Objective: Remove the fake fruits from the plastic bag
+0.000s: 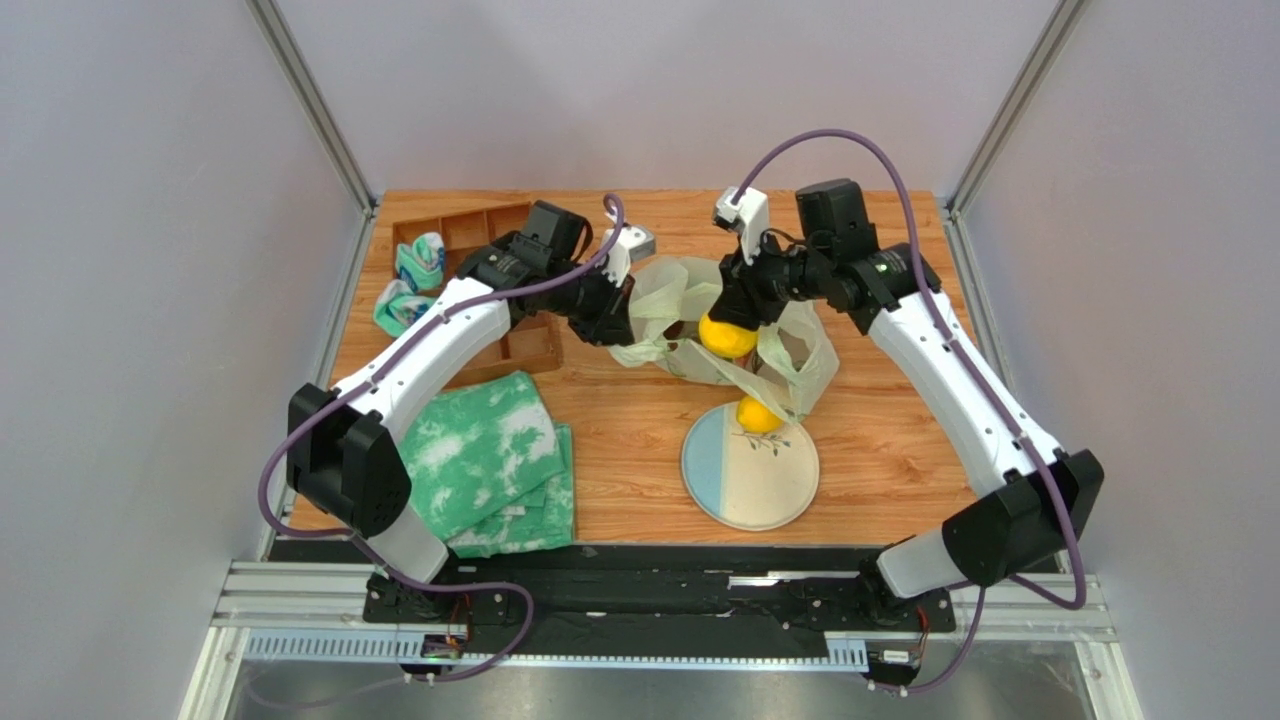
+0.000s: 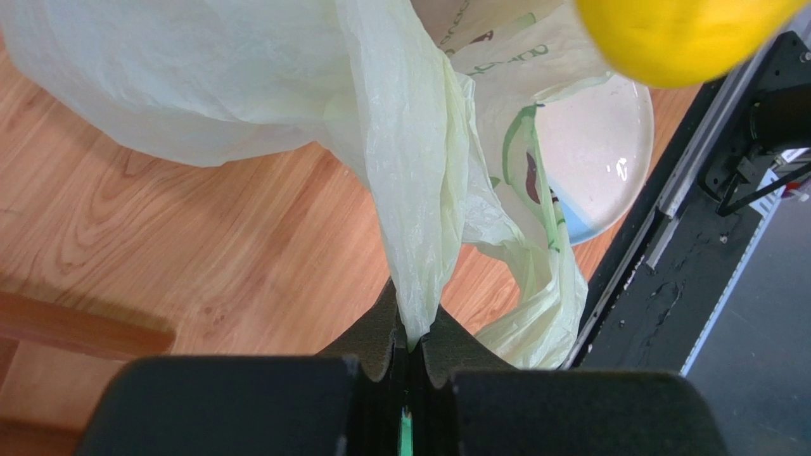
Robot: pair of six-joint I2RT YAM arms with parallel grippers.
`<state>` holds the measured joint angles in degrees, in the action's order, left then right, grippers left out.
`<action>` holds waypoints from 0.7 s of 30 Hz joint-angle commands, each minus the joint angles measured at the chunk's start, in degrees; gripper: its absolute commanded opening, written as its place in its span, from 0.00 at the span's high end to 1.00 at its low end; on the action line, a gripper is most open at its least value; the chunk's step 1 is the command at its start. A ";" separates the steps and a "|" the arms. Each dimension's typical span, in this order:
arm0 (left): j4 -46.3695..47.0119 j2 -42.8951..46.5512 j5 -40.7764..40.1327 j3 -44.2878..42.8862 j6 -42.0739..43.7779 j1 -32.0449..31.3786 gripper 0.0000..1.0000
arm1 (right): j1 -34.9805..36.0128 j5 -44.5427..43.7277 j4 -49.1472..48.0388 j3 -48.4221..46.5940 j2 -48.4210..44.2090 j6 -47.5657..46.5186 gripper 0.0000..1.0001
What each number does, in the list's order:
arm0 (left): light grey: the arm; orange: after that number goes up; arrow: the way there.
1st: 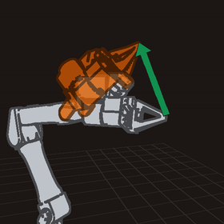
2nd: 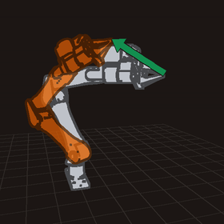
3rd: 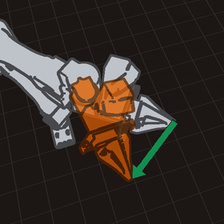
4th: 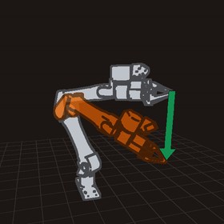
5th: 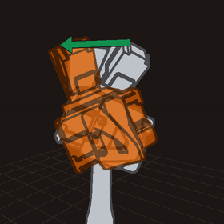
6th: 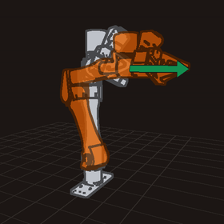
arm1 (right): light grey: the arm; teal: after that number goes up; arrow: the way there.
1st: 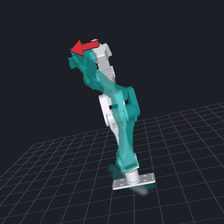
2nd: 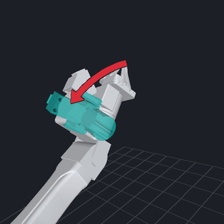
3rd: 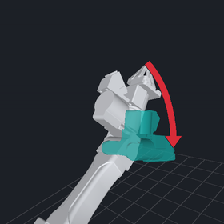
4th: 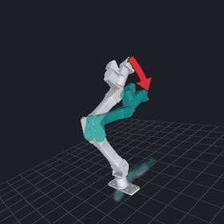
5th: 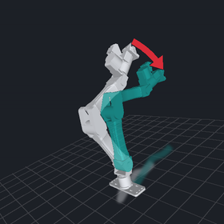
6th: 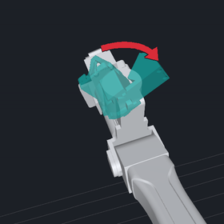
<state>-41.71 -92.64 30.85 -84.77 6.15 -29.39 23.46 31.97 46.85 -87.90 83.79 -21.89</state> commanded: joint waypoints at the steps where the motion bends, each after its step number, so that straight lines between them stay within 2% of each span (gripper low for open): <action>1: -1.79 1.67 0.08 -4.26 1.32 2.66 1.00 | -0.26 7.49 7.45 -2.82 -7.49 -5.08 0.89; 6: -6.43 -0.52 4.56 -12.05 2.90 5.48 1.00 | 0.62 7.68 9.75 10.44 -15.48 -13.95 0.90; 10: -16.71 -9.37 8.60 -23.31 3.60 7.50 1.00 | 1.67 7.06 6.60 20.20 -15.68 -20.54 0.90; 12: -16.65 -10.02 9.05 -23.08 1.94 7.59 1.00 | 2.20 6.45 4.40 22.23 -13.93 -21.44 0.91; 15: -11.20 -7.39 8.79 -18.33 -0.43 7.59 1.00 | 3.08 5.92 1.49 23.65 -11.02 -23.63 0.91; 21: -12.51 -7.03 6.77 -20.08 -1.23 7.59 1.00 | 4.57 5.82 0.52 23.39 -3.73 -27.06 0.90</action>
<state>-54.04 -101.41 37.45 -103.28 6.07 -21.74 27.20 37.08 50.87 -63.53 78.26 -44.64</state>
